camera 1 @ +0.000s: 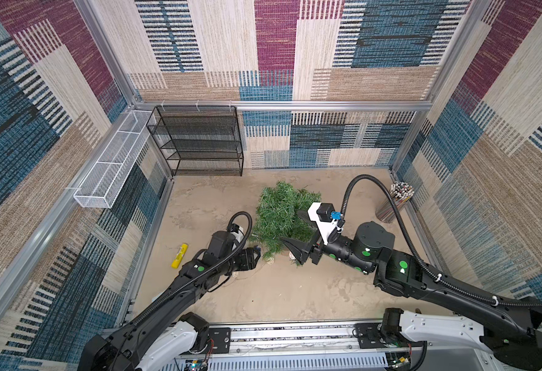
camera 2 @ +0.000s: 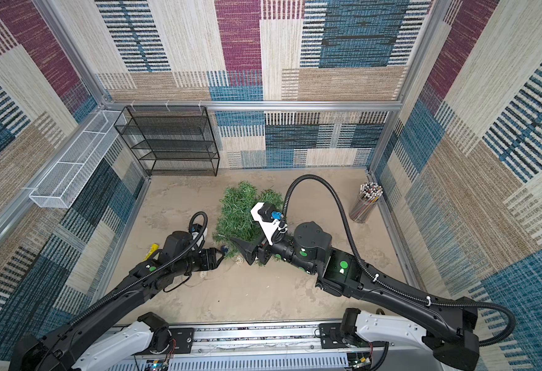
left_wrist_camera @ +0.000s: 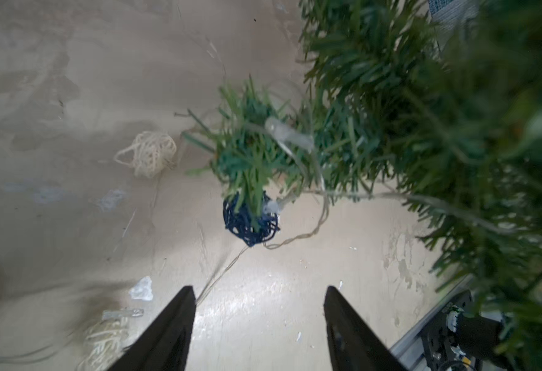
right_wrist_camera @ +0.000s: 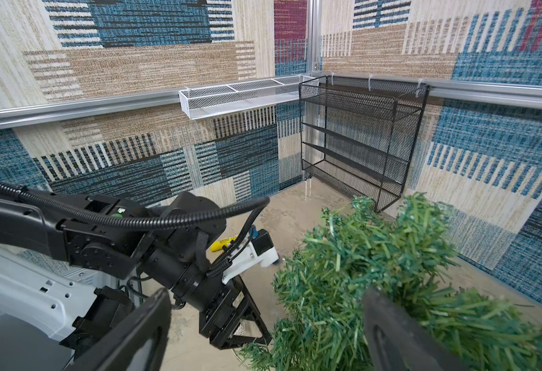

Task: Remove string lights from the small christmas tree
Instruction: Pick up the light string from the center of the board.

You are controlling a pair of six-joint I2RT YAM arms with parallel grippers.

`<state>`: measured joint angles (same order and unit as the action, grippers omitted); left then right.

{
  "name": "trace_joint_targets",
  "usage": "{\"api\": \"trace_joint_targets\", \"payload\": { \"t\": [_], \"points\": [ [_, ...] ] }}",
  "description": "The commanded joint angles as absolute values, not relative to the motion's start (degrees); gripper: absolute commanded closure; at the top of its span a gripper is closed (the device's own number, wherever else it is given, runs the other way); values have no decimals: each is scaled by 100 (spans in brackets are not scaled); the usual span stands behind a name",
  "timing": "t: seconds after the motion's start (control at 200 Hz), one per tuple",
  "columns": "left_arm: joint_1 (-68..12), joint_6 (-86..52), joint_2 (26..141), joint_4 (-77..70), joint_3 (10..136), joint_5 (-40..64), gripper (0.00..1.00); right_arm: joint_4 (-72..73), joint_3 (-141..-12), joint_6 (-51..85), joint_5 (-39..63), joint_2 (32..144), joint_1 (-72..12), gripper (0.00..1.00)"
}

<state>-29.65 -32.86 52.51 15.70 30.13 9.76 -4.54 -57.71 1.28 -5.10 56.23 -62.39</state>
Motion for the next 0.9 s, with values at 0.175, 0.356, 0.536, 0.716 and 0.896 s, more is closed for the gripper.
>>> {"api": "trace_joint_targets", "payload": {
  "t": [0.175,0.356,0.536,0.716,0.896],
  "points": [
    [-3221,-2882,5336,354,2583,513,34,-404,-5711,268,-608,5725,-6247,6],
    [-3226,-2860,5671,934,2847,-249,34,-543,-5785,289,-647,5832,-6246,6],
    [-3234,-2918,5437,1765,3049,-949,34,-760,-5670,363,-747,5716,-6248,6],
    [-3256,-3166,5034,2175,2936,-926,34,-892,-5366,560,-791,5502,-6252,6],
    [-3638,-3389,5199,2289,2751,-829,34,-836,-5249,574,-870,5344,-6257,6]
  ]
}}
